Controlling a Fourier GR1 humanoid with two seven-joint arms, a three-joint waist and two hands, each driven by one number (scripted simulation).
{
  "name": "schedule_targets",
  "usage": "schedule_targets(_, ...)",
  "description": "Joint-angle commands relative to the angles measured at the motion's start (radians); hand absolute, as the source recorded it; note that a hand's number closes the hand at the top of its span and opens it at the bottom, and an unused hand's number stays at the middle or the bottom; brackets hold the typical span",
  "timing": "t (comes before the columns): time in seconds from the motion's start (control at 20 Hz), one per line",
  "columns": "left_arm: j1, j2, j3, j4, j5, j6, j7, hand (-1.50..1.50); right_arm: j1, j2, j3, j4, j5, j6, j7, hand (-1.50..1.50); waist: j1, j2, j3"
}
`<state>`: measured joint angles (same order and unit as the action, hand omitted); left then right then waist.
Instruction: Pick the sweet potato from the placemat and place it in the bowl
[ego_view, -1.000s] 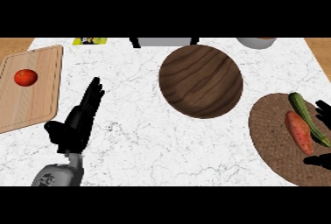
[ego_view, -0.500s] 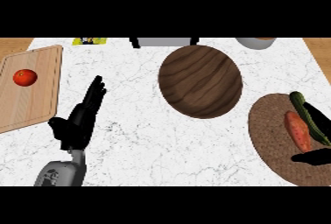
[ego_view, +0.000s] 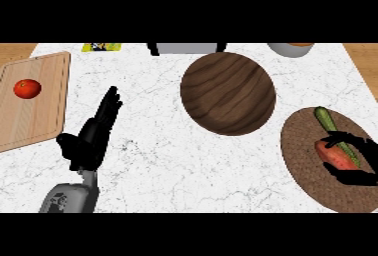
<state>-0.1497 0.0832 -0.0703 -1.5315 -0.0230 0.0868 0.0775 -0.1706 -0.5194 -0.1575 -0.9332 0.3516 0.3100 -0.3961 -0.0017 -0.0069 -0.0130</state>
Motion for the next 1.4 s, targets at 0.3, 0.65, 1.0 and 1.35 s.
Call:
schedule_targets(0.3, -0.036, -0.012, -0.04, 0.017, -0.002, -0.038, 0.0, 0.0, -0.111, 0.027, 0.446, -0.233, 0.142, 0.384, -0.376, 1.5, 0.124, 0.01, 0.014)
schedule_targets(0.65, -0.029, -0.015, -0.017, 0.001, -0.007, 0.0, 0.03, 0.0, -0.055, -0.037, 0.644, -0.456, 0.008, 0.445, -0.611, 1.5, 0.03, 0.001, 0.015)
schedule_targets(1.0, 0.001, 0.005, 0.019, -0.008, 0.013, -0.002, 0.02, 0.0, -0.024, -0.246, 0.577, -0.713, -0.251, 0.367, -0.72, 1.5, -0.016, -0.003, 0.014)
schedule_targets(1.35, 0.01, -0.009, 0.005, 0.0, -0.004, 0.005, 0.007, 0.0, -0.066, -0.448, 0.397, -0.844, -0.54, 0.368, -0.581, 1.5, -0.008, 0.005, 0.013)
